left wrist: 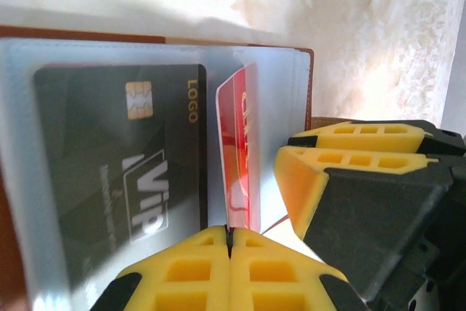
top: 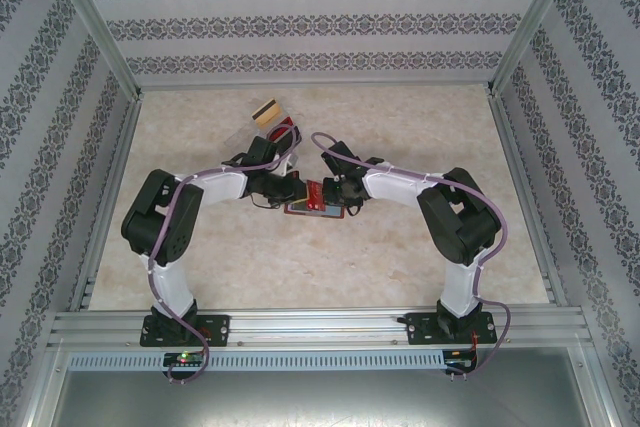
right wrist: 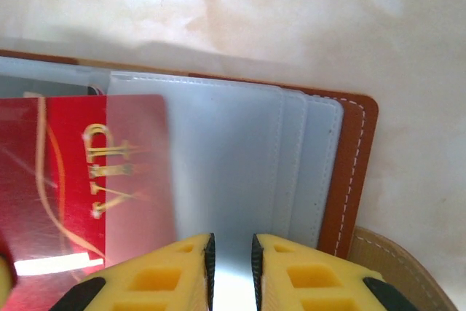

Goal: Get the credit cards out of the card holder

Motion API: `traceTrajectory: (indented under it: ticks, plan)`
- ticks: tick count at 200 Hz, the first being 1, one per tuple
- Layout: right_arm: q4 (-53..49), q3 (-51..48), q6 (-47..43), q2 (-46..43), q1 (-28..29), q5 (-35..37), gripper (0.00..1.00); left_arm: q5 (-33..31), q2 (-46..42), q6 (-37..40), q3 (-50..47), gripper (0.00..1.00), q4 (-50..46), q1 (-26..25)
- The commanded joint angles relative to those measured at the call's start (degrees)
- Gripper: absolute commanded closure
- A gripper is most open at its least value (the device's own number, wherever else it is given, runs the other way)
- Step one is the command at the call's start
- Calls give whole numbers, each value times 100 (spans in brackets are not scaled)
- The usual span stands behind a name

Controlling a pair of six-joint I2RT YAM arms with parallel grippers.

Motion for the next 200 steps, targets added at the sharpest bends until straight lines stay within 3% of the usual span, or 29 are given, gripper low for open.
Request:
traceTrajectory:
  ticks: [1, 19, 62, 104, 152, 200]
  plan:
    - [17, -93, -109, -227, -96, -152, 75, -107, -251, 309, -112, 100, -227, 101]
    - [234, -127, -182, -490, -111, -357, 71, -156, -375, 495, -114, 100, -426, 127]
    - [1181, -523, -261, -1130, -347, -1255, 49, -257, -990, 1330, 21, 100, -1315, 157]
    - [1947, -710, -98, -1250, -660, -2411, 38, -136, -1535, 1300, 22, 100, -1397, 295]
    - [2722, -806, 293, -1385, -950, -3577, 25, 832, -2029, 226, -99, 100, -394, 619]
    - [3524, -581, 1167, -1234, -1188, -4557, 30, 1467, -2190, -790, -184, 100, 703, 827]
